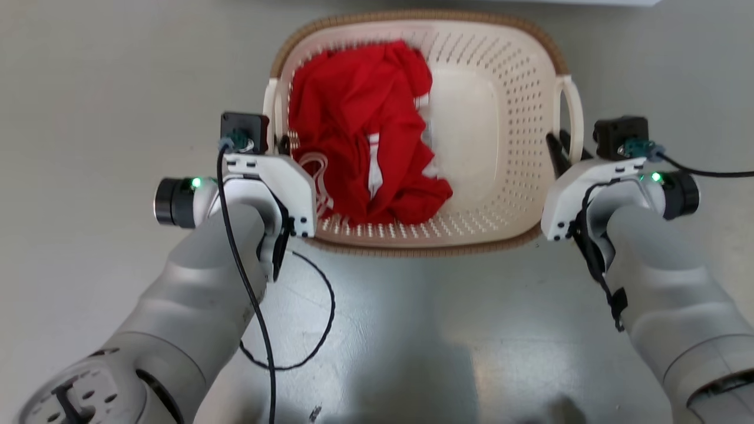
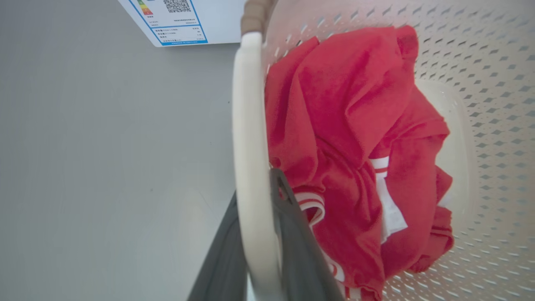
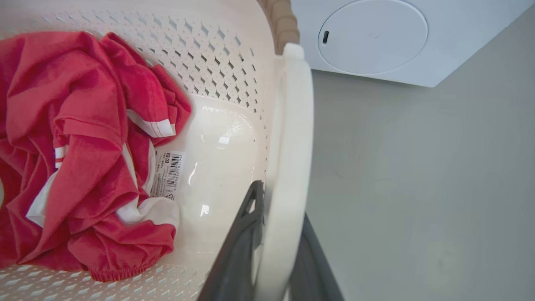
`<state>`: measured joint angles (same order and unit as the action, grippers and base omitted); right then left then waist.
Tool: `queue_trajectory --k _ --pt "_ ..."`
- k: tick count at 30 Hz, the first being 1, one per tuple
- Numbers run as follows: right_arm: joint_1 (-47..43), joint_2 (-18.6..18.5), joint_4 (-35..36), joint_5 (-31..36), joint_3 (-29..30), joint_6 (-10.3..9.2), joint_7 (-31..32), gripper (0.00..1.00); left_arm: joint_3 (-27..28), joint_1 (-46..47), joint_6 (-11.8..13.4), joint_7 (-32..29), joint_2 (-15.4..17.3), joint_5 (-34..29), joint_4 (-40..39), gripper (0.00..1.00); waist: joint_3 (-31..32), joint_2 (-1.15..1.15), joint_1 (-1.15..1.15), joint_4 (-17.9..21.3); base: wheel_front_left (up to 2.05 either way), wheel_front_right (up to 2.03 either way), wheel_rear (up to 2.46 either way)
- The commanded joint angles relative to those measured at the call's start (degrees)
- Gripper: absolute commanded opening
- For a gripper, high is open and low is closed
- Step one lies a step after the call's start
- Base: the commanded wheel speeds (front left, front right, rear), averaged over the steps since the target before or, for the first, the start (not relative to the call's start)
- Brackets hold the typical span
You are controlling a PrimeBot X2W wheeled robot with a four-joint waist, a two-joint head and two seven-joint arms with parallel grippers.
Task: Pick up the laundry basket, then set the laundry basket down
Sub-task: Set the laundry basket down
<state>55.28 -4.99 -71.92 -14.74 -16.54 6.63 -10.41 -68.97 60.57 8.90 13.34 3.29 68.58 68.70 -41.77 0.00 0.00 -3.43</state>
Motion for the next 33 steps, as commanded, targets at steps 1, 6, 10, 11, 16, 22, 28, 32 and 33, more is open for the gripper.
queue_trajectory --k 1,6,10,11,16,22,28,32,33 --pt "0.2 2.1 0.7 1.4 -0.6 0.86 -1.5 0.00 0.8 2.3 -0.7 1.0 -0.4 -0.7 -1.3 0.00 -2.1 0.00 0.00 -0.4 0.00 0.00 0.00" --pt "2.2 2.1 0.6 3.8 1.8 0.86 -2.7 0.00 1.7 3.9 -1.4 1.5 -0.4 -1.4 -0.8 0.00 -4.7 0.00 0.00 -0.3 0.00 0.00 0.00" --pt "3.4 2.1 0.9 5.5 3.7 0.86 -3.3 0.00 3.2 5.7 -1.8 1.6 -0.3 -2.6 -0.5 0.00 -6.7 0.00 0.00 0.1 0.00 0.00 0.00" --pt "3.7 2.1 1.1 5.8 4.2 0.86 -3.4 0.00 3.8 6.2 -1.8 1.6 -0.1 -3.1 -0.6 0.00 -7.1 0.00 0.00 0.4 0.00 0.00 0.00" --pt "4.5 2.1 1.7 7.2 6.6 0.86 -3.9 0.00 6.2 7.2 -1.7 1.6 0.7 -5.9 -1.5 0.00 -9.1 0.00 0.00 1.4 0.00 0.00 0.00" --pt "4.8 2.1 1.7 8.9 8.9 0.86 -4.1 0.00 8.6 7.3 -1.8 1.6 0.8 -8.0 -1.8 0.00 -10.3 0.00 0.00 1.6 0.00 0.00 0.00" --pt "4.7 2.1 1.9 10.2 10.6 0.86 -4.3 0.00 10.7 7.1 -2.1 1.6 0.8 -9.9 -1.4 0.00 -11.1 0.00 0.00 1.6 0.00 0.00 0.00" --pt "4.5 2.1 1.8 11.1 11.6 0.86 -4.4 0.00 11.9 6.7 -2.2 1.7 0.6 -10.9 -1.1 0.00 -11.2 0.00 0.00 1.5 0.00 0.00 0.00" --pt "4.5 2.1 1.8 11.2 11.7 0.86 -4.4 0.00 12.1 6.6 -2.3 1.7 0.5 -11.1 -1.0 0.00 -11.3 0.00 0.00 1.5 0.00 0.00 0.00"
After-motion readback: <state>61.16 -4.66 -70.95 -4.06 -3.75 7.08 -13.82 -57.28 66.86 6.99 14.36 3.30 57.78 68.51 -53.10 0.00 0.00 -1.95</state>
